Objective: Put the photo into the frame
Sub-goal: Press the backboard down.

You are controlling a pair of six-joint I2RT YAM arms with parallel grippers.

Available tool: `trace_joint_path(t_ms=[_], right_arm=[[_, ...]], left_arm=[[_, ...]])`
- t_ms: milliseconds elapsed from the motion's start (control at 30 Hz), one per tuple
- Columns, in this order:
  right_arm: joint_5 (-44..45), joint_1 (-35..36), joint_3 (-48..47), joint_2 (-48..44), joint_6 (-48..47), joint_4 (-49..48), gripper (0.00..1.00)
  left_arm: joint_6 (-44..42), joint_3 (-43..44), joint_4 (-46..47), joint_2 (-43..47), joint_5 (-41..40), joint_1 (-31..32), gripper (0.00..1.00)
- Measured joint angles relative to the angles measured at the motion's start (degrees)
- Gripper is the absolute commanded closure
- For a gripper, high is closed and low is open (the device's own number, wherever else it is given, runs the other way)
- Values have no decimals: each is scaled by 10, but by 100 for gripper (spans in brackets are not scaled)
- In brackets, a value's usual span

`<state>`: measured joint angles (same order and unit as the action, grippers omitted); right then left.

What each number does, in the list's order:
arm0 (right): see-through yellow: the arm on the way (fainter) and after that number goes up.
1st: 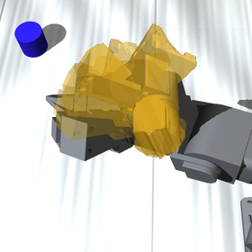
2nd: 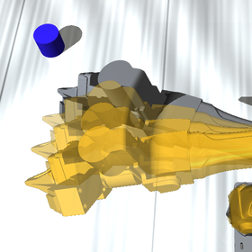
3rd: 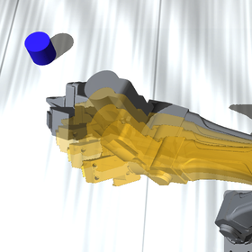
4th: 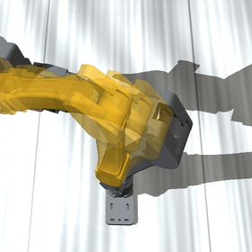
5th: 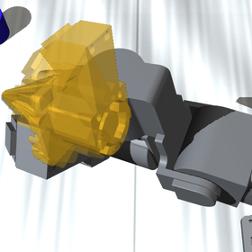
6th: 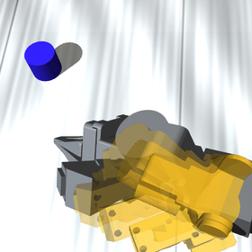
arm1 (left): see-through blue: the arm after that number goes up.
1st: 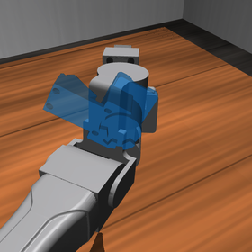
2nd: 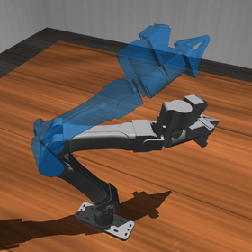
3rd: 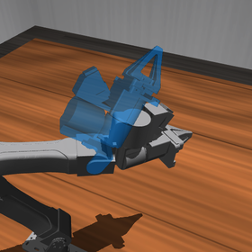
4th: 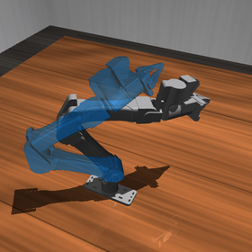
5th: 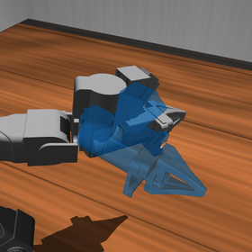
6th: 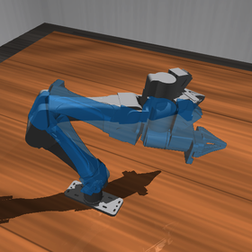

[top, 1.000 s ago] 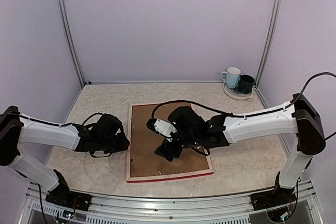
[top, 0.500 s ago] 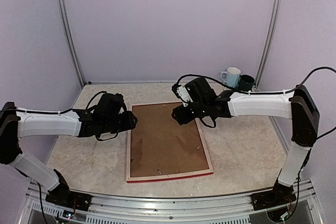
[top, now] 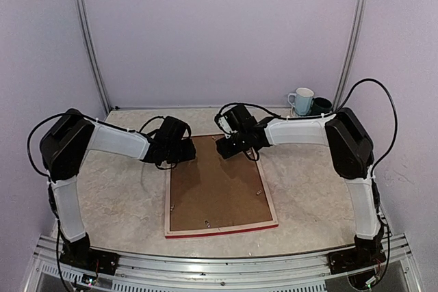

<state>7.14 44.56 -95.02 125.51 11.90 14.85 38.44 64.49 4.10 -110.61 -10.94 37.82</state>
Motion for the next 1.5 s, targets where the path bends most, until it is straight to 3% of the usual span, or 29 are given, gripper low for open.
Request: trace_joint_path(t_ms=[200, 467, 767, 1133, 1500], right_arm=[[-32, -31, -7, 46, 13, 9, 44], [-48, -38, -11, 49, 14, 7, 45], [-62, -41, -10, 45, 11, 10, 42], [-54, -45, -61, 40, 11, 38, 40], [-57, -57, -121, 120, 10, 16, 39]], left_arm=[[-1, 43, -10, -56, 15, -12, 72], [-2, 76, -35, -78, 23, -12, 72], [-4, 64, -29, -66, 32, -21, 71], [-3, 68, -8, -27, 29, -80, 70], [-14, 149, -13, -137, 22, -71, 70]])
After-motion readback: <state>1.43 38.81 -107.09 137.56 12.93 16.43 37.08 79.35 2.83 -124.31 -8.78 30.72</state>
